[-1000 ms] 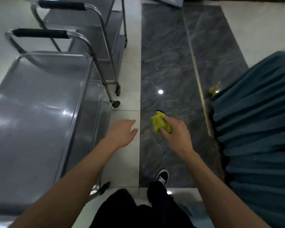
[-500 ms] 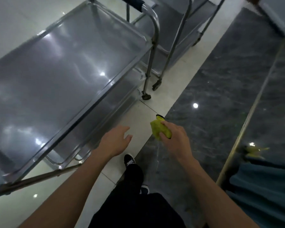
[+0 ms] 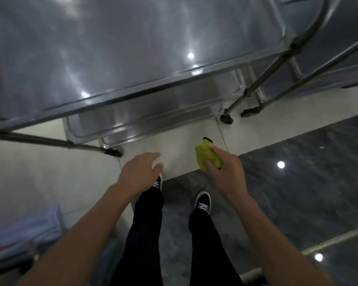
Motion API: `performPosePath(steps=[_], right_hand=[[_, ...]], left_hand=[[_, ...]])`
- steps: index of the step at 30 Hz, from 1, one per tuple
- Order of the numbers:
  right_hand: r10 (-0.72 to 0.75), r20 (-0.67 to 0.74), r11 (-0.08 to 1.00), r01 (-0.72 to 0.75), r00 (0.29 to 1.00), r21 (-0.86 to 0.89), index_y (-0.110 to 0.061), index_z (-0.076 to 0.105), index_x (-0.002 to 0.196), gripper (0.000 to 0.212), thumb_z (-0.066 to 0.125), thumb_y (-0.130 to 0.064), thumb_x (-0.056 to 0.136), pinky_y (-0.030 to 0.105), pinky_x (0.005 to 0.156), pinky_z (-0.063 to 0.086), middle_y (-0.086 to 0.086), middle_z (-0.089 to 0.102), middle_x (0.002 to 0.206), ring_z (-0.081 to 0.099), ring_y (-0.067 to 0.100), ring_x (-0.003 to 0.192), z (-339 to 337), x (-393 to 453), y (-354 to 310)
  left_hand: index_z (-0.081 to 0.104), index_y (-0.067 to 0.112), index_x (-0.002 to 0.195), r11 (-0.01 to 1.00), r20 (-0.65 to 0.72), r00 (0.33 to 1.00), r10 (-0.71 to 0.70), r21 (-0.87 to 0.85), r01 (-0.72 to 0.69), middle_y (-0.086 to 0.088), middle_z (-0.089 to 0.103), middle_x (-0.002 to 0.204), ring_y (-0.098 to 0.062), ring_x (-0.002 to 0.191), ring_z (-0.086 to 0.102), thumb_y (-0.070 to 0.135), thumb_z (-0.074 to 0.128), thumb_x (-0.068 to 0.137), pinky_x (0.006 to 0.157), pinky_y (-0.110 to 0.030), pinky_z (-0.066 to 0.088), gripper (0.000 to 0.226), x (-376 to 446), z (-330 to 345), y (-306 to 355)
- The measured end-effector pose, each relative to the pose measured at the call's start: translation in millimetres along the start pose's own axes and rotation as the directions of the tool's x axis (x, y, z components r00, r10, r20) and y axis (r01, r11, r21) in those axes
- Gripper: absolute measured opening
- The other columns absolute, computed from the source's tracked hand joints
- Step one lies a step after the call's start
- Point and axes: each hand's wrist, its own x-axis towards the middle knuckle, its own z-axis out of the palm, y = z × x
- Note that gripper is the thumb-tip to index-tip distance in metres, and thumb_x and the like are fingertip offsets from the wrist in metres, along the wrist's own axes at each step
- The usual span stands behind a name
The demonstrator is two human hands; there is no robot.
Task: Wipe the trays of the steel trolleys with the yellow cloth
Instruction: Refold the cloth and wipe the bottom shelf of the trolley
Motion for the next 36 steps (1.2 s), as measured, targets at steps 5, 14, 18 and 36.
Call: performPosePath(steps=[5, 14, 18, 36], right_hand=[[-0.115, 0.117, 0.992, 0.120, 0.986, -0.034, -0.026, 0.059, 0.137, 0.046, 0.068, -0.027, 0.092, 0.039, 0.100, 0.047, -0.002, 0.065, 0.129, 0.056, 0.026, 0.117, 42.3, 30.9, 13.4], [-0.226, 0.217, 0.967, 0.246, 0.950, -0.070, -0.028, 0.061, 0.135, 0.046, 0.071, -0.031, 0.090, 0.034, 0.090, 0.051, 0.002, 0.066, 0.124, 0.061, 0.022, 0.107, 194.6, 52.2, 8.0], [-0.252, 0.195, 0.961, 0.269, 0.948, -0.066, -0.031, 0.061, 0.134, 0.046, 0.071, -0.030, 0.089, 0.040, 0.088, 0.054, -0.001, 0.068, 0.119, 0.063, 0.021, 0.100, 268.6, 61.1, 8.0], [-0.489, -0.077, 0.870, 0.492, 0.869, 0.038, -0.039, 0.054, 0.137, 0.046, 0.061, -0.041, 0.091, 0.039, 0.084, 0.054, -0.004, 0.070, 0.115, 0.067, 0.022, 0.099, 537.2, 262.3, 41.9]], left_hand=[[0.048, 0.032, 0.147, 0.985, -0.052, 0.988, -0.142, -0.101, 0.137, 0.008, 0.048, 0.151, -0.016, 0.136, 0.044, 0.048, 0.048, 0.100, 0.110, -0.030, 0.032, 0.049, -11.7, 45.0, -32.3], [0.045, 0.035, 0.147, 0.952, -0.069, 0.969, -0.236, -0.218, 0.216, 0.008, 0.047, 0.151, -0.016, 0.132, 0.048, 0.049, 0.047, 0.101, 0.109, -0.032, 0.036, 0.049, 20.4, 97.8, -165.9], [0.046, 0.034, 0.147, 0.962, -0.159, 0.963, -0.219, -0.200, 0.186, 0.006, 0.053, 0.146, -0.016, 0.130, 0.049, 0.048, 0.047, 0.101, 0.105, -0.031, 0.035, 0.048, 40.5, 116.5, -236.9], [0.051, 0.019, 0.144, 1.000, -0.534, 0.845, 0.018, 0.017, -0.011, -0.005, 0.059, 0.138, -0.028, 0.122, 0.056, 0.029, 0.058, 0.096, 0.101, -0.049, 0.049, 0.049, 295.1, 185.5, -409.0]])
